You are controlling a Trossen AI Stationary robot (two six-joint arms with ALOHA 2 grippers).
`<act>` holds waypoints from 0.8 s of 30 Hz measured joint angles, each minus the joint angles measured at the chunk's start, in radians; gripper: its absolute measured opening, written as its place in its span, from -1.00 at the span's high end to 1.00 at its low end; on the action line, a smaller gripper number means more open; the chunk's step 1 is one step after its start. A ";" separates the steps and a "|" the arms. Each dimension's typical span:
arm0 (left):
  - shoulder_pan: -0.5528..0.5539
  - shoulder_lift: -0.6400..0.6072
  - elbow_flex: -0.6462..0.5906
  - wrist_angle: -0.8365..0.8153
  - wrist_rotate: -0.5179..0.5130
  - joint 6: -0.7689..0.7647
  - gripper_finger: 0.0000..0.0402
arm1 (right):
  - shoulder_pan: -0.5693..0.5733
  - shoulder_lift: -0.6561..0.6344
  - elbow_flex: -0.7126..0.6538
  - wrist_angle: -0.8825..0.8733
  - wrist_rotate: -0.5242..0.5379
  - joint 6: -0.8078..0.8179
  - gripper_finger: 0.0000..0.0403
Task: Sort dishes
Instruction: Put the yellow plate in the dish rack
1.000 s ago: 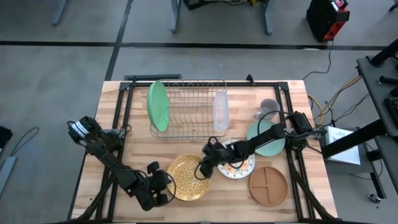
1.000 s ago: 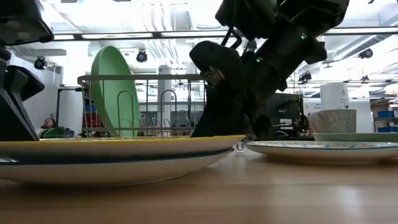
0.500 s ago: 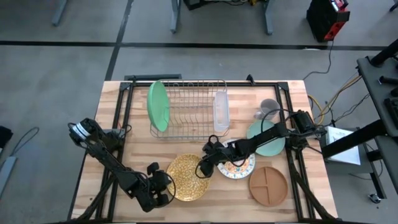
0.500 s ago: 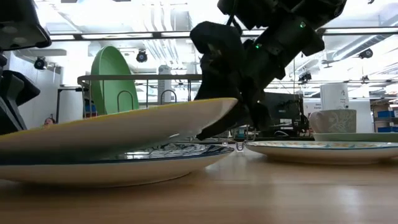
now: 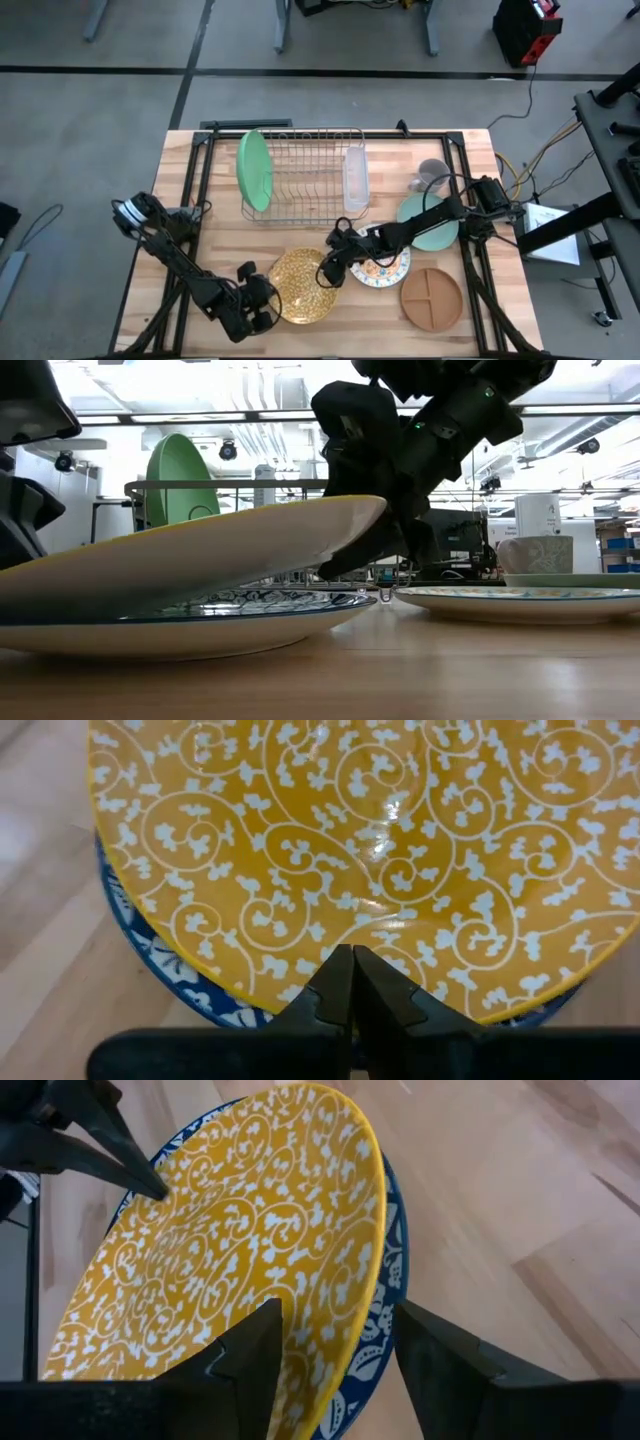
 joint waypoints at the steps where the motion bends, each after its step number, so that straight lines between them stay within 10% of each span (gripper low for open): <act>1: 0.001 0.000 -0.001 0.000 -0.014 -0.002 1.00 | 0.000 0.000 0.000 0.001 0.000 0.000 0.14; 24: 0.008 -0.053 -0.009 -0.008 -0.107 -0.015 1.00 | -0.004 -0.005 0.002 0.023 0.066 -0.047 0.94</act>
